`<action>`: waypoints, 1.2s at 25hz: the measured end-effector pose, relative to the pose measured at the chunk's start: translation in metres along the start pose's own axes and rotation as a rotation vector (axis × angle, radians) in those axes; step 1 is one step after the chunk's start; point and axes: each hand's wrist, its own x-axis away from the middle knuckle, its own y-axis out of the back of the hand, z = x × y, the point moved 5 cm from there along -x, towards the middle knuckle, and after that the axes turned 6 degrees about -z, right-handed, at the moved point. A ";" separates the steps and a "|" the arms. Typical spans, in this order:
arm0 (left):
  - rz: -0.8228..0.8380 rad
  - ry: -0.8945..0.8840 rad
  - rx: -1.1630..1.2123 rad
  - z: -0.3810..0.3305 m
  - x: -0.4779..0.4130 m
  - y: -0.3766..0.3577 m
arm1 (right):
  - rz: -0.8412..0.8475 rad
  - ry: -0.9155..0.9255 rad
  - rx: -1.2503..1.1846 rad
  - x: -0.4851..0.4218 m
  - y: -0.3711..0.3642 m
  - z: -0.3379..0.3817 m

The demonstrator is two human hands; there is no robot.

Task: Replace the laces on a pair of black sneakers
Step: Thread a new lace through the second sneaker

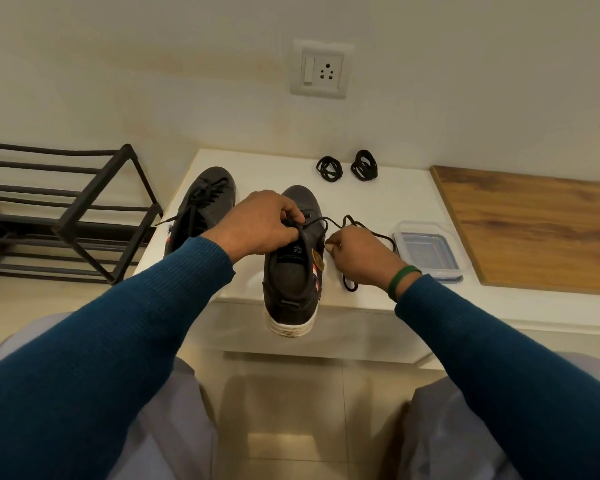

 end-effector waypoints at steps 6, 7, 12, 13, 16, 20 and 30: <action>0.015 0.010 0.029 0.001 0.000 0.000 | -0.247 -0.030 0.244 -0.007 0.055 -0.023; 0.019 0.008 0.034 0.001 0.001 0.000 | -0.225 -0.038 0.357 -0.011 0.063 -0.030; 0.029 0.004 0.044 0.000 0.001 0.001 | 0.111 -0.008 0.777 -0.019 0.041 -0.046; 0.026 0.007 0.043 -0.001 0.002 0.002 | 0.108 0.014 0.811 -0.020 0.037 -0.046; 0.050 0.018 0.039 -0.004 0.004 0.005 | 0.044 0.057 0.858 -0.021 0.030 -0.044; 0.142 -0.001 -0.026 -0.008 0.013 0.009 | 0.037 0.134 0.894 -0.016 0.025 -0.040; 0.123 0.250 0.200 0.009 0.018 0.017 | -0.423 0.105 -0.471 -0.019 0.064 0.013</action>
